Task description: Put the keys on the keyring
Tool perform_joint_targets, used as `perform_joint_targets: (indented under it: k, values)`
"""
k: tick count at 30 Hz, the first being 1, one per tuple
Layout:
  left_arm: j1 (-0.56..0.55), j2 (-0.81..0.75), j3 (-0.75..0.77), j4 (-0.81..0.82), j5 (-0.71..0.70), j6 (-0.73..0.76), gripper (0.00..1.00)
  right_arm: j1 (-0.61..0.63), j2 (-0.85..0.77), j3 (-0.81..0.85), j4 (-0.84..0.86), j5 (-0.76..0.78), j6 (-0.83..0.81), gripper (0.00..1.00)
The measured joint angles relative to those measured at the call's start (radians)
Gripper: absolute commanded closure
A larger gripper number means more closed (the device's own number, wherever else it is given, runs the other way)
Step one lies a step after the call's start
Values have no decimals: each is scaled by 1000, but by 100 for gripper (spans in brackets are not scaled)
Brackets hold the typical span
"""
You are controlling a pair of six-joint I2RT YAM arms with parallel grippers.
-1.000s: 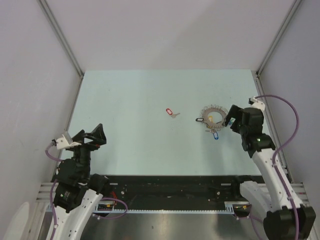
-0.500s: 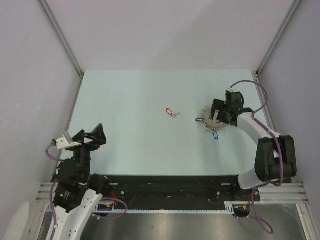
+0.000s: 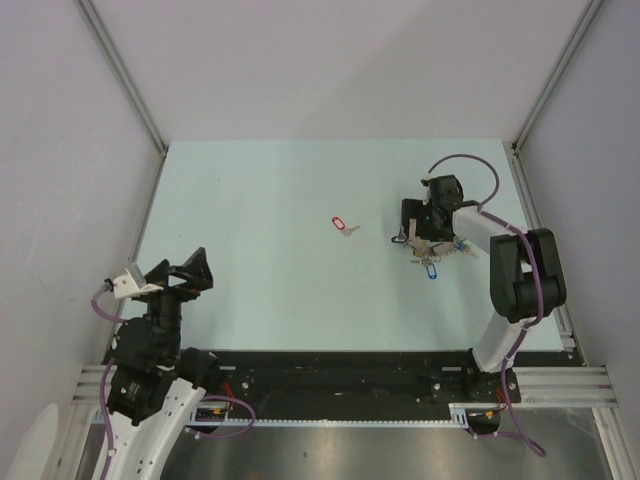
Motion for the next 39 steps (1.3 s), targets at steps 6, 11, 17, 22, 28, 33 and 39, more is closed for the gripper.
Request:
perform_joint_targets:
  k: [6, 11, 17, 22, 28, 33, 39]
  values:
    - [-6, 0, 0, 0, 3, 0, 0, 70, 12, 0, -85, 3, -21, 1]
    - [-11, 0, 0, 0, 3, 0, 0, 192, -5, -22, -118, 35, 13, 1]
    - [-15, 0, 0, -1, 6, 0, 0, 502, -39, -54, -131, 80, 142, 2]
    - [-19, 0, 0, -1, 6, 0, 0, 747, -39, -47, -34, 32, 244, 4]
    - [-21, 0, 0, -1, 6, 0, 0, 819, -55, 54, -48, 100, 250, 10]
    - [-23, 0, 0, 0, 6, 0, 0, 791, -112, 63, -157, 221, 272, 22]
    - [-26, 0, 0, -1, 7, 0, 0, 812, -154, -38, -223, 288, 311, 40]
